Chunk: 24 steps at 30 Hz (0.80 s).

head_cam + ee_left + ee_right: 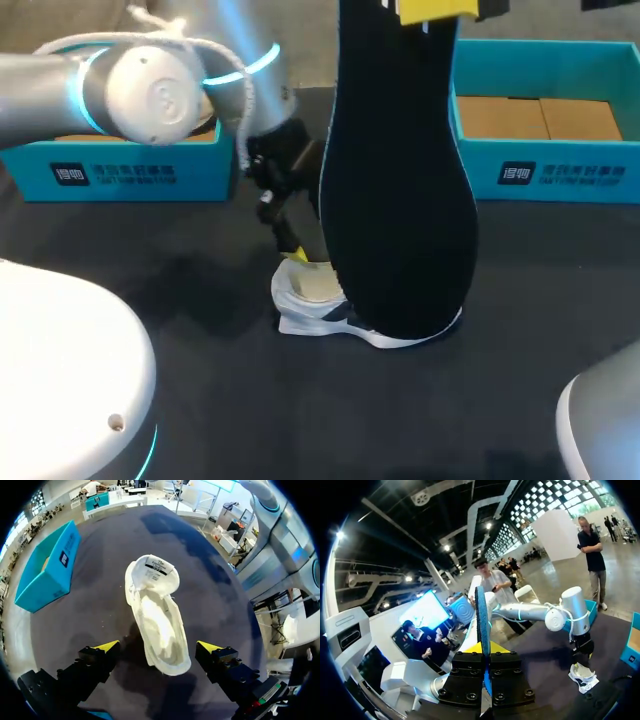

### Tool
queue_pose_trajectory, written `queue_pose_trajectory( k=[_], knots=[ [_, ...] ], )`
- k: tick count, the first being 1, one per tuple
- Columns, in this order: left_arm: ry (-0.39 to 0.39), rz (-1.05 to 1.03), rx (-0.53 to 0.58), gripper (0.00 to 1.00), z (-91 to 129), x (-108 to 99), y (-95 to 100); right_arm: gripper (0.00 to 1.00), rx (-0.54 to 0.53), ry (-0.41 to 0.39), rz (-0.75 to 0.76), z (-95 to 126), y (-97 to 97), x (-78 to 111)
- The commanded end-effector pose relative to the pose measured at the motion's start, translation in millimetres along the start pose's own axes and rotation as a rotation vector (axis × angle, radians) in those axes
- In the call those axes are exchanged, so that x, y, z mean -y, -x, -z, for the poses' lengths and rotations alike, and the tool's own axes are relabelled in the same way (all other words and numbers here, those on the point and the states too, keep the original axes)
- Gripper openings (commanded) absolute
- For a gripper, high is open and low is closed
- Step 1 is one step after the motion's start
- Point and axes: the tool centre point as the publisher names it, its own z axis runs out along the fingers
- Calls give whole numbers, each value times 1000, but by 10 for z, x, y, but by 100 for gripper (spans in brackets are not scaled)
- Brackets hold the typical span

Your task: Take the shoe out of the shoebox, open the shoe tongue, remove and reinsert the insole, then place the shoe into the shoebox

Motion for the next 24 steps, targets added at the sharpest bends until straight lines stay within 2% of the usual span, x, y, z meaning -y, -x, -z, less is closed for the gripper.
queue_pose_trajectory(
  k=[1, 4, 5, 8, 24],
  knots=[
    [58, 23, 0, 100, -224, 28, 99, 0, 2, -3, -2, -16, -9, -18],
    [60, 26, -1, 100, -264, 22, 91, 0, 2, -3, -2, -16, -9, -18],
    [92, 25, 20, 100, -335, 21, 57, 0, 2, -3, -2, -16, -9, -18],
    [120, 25, 43, 100, -423, 11, 53, 0, 2, -3, -2, -16, -9, -18],
    [138, 123, 55, 100, -782, -107, 225, 0, 2, -3, -2, -16, -9, -18]
  ],
)
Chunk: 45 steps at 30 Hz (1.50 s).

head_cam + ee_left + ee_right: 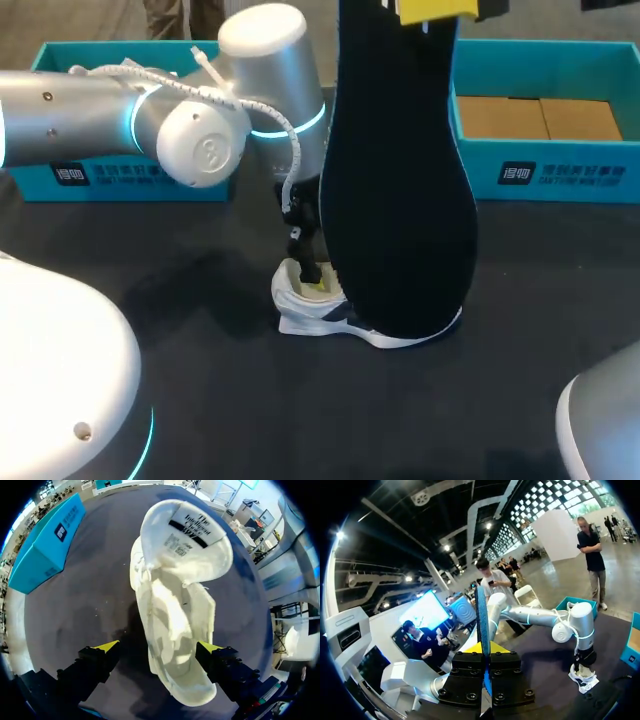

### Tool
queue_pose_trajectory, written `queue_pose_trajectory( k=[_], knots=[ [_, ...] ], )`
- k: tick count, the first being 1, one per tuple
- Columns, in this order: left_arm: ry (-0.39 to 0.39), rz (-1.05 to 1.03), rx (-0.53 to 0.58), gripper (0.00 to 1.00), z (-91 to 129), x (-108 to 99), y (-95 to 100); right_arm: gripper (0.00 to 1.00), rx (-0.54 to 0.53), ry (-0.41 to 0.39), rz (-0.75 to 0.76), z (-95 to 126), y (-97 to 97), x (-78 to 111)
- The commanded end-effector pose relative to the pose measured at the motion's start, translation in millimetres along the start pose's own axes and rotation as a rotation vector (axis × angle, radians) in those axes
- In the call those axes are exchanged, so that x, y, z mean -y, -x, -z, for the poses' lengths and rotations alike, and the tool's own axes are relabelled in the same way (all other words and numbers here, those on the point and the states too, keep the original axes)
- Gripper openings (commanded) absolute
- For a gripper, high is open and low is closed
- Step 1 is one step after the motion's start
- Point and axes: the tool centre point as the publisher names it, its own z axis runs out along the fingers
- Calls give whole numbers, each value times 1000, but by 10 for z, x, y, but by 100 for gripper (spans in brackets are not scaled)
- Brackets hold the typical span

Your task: Take the shoe out of the shoebox, open the shoe tongue, remove and reinsert the insole, then place the shoe into the shoebox

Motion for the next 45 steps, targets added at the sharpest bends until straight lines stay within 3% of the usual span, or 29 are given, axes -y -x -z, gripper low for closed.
queue_pose_trajectory(
  k=[1, 7, 16, 20, 21, 22, 27, 30, 37, 45],
  knots=[
    [13, 7, 2, 100, -142, 44, 68, 0, 2, -3, -2, -15, -9, -18],
    [53, 9, 46, 100, -269, 92, 104, 0, 2, -3, -2, -15, -9, -18],
    [50, 33, 65, 100, -396, 104, 146, 0, 2, -3, -2, -15, -9, -18],
    [54, 37, 72, 73, -417, 97, 144, 0, 2, -3, -2, -15, -9, -18],
    [56, 40, 71, 56, -427, 88, 144, 0, 2, -3, -2, -15, -9, -18],
    [57, 41, 70, 49, -432, 82, 144, 0, 2, -3, -2, -15, -9, -18],
    [62, 44, 67, 30, -445, 60, 139, 0, 2, -3, -2, -15, -9, -18],
    [66, 43, 66, 0, -453, 47, 132, 0, 2, -3, -2, -15, -9, -18],
    [55, 32, 56, 0, -445, 24, 99, 0, 2, -3, -2, -15, -9, -18],
    [17, -60, 38, 0, -199, -6, 95, 0, 2, -3, -2, -15, -9, -18]
  ],
)
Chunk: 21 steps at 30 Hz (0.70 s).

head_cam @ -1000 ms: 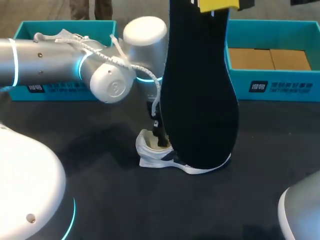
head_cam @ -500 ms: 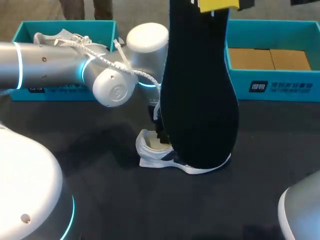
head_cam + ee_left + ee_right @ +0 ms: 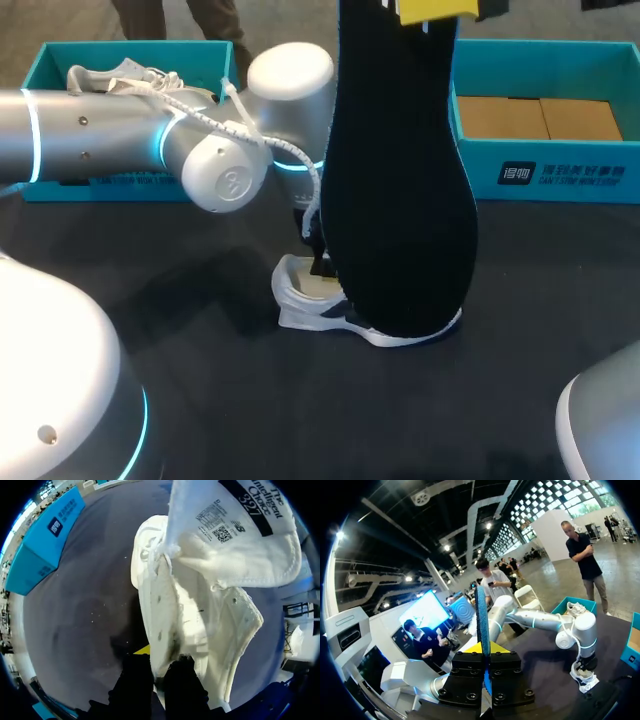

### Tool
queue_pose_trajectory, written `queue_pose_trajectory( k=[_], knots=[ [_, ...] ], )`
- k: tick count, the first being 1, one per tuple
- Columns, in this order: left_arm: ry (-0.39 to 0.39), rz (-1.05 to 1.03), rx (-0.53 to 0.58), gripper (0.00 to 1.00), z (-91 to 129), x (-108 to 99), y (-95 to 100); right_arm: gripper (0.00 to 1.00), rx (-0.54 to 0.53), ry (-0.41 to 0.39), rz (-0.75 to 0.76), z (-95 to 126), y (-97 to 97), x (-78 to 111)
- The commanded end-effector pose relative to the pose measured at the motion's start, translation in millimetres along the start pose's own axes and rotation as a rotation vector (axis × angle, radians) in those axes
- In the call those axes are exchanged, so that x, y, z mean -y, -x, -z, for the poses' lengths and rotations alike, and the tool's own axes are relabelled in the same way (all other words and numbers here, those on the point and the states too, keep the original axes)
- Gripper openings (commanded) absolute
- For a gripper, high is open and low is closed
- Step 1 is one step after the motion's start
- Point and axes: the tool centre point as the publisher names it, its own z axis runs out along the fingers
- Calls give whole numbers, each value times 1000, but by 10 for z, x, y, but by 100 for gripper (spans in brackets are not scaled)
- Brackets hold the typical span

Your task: Take the shoe out of the shoebox, open the shoe tongue, remove and reinsert the insole, then place the shoe into the shoebox

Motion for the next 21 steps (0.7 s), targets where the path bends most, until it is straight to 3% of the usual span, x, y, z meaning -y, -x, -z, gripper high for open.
queue_pose_trajectory(
  k=[1, 7, 15, 21],
  knots=[
    [-13, -53, -6, 0, 200, -94, -24, 0, 2, -3, -2, -15, -9, -18],
    [-8, -177, -20, 0, 381, -165, -25, 0, 2, -3, -2, -15, -9, -18],
    [35, -502, -11, 0, 686, -259, -101, 0, 2, -3, -2, -15, -9, -18],
    [49, -741, -74, 0, 937, -347, -135, 0, 2, -3, -2, -15, -9, -18]
  ],
)
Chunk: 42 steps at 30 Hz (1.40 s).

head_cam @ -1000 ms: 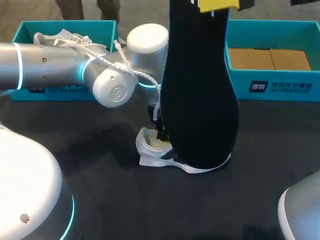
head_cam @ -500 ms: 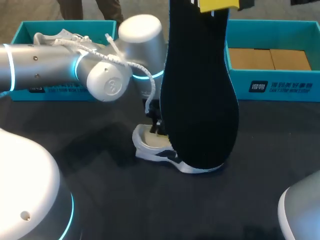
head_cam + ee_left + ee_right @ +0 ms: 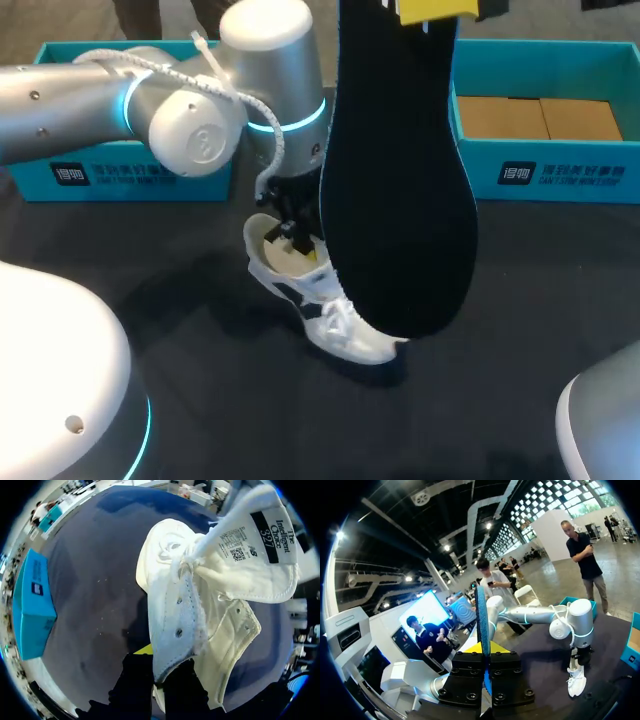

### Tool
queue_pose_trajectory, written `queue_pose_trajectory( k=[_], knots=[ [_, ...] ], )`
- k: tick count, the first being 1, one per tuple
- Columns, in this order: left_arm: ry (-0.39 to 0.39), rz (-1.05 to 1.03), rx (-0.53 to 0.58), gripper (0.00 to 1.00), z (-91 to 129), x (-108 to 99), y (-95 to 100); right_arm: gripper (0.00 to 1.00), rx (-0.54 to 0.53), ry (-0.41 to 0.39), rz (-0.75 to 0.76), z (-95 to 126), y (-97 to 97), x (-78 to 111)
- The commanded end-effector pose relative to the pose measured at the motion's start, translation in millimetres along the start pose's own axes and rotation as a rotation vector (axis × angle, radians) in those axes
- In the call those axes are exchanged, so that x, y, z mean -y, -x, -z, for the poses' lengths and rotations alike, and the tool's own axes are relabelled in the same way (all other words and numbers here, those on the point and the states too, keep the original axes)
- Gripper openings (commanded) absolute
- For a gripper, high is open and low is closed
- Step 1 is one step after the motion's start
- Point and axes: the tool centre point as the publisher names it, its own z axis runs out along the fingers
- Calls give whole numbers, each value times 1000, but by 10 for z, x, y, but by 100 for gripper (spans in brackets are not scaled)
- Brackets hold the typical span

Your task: Take the shoe out of the shoebox, open the shoe tongue, remove and reinsert the insole, then place the shoe into the shoebox

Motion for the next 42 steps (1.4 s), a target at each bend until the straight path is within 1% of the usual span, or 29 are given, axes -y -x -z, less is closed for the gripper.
queue_pose_trajectory(
  k=[1, 3, 6, 10, 14, 18, 23, 27, 29, 33, 40, 42],
  knots=[
    [3, -229, -41, 0, 314, -59, -132, 0, 2, -3, -2, -15, -9, -18],
    [8, -321, -44, 0, 370, -69, -178, 0, 2, -3, -2, -15, -9, -18],
    [24, -444, -61, 0, 397, -79, -251, 0, 2, -3, -2, -15, -9, -18],
    [69, -592, -75, 0, 393, -56, -323, 0, 2, -3, -2, -15, -9, -18],
    [100, -708, -75, 0, 365, -1, -349, 0, 2, -3, -2, -15, -9, -18],
    [116, -780, -73, 0, 277, 66, -315, 0, 2, -3, -2, -15, -9, -18],
    [116, -803, -84, 0, 137, 150, -244, 0, 2, -3, -2, -15, -9, -18],
    [113, -803, -94, 0, 67, 212, -210, 0, 2, -3, -2, -15, -9, -18],
    [111, -787, -103, 0, -5, 279, -141, 0, 2, -3, -2, -15, -9, -18],
    [104, -758, -107, 0, -47, 377, -44, 0, 2, -3, -2, -15, -9, -18],
    [85, -760, -131, 0, -142, 521, -19, 0, 2, -3, -2, -15, -9, -18],
    [83, -759, -136, 0, -164, 534, -10, 0, 2, -3, -2, -15, -9, -18]
  ],
)
